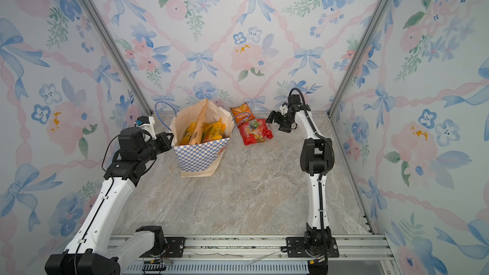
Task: Place the snacks into the paper bag
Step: Pick up the snack from the top-center of the table.
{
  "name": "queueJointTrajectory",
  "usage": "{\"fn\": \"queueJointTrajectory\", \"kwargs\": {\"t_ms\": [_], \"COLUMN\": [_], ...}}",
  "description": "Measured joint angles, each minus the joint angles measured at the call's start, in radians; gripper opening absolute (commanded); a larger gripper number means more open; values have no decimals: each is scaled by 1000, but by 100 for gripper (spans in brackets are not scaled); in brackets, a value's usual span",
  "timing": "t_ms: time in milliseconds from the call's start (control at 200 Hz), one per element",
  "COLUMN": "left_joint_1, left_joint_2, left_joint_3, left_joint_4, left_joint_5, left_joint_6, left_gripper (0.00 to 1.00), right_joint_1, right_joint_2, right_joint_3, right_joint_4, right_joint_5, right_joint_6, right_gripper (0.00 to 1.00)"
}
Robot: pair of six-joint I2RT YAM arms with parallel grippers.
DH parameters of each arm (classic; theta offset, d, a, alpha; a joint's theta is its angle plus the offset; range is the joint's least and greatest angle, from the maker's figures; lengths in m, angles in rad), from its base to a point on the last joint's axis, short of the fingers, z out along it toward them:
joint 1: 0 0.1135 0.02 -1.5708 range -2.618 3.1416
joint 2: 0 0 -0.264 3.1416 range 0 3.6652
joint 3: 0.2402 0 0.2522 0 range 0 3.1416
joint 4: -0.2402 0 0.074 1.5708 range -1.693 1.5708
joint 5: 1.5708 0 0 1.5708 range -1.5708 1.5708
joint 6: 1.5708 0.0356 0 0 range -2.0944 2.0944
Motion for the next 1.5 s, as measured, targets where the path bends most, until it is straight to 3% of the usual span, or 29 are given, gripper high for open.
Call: {"fn": "queueJointTrajectory", "kwargs": {"t_ms": [710,1110,1400,1500], "left_joint_1": [36,39,40,43], "left_joint_2": [0,-3,-3,-3], "left_joint_3": [-18,-21,-21,-21], "left_joint_4": [4,3,3,3], "left_joint_5": [0,0,2,3], "left_joint_6": [8,9,10,11], "left_gripper": [0,0,0,0], "right_joint_1": [87,92,77,77], "right_joint_2": [88,99,102,103], "right_joint_3": [100,118,116,114], "right_joint_4": [-78,-140,-138,-137], "right_joint_5": [52,164,134,122], "right_joint_6": [-51,-92,-108,-109], "right_gripper": [85,90,64,61]}}
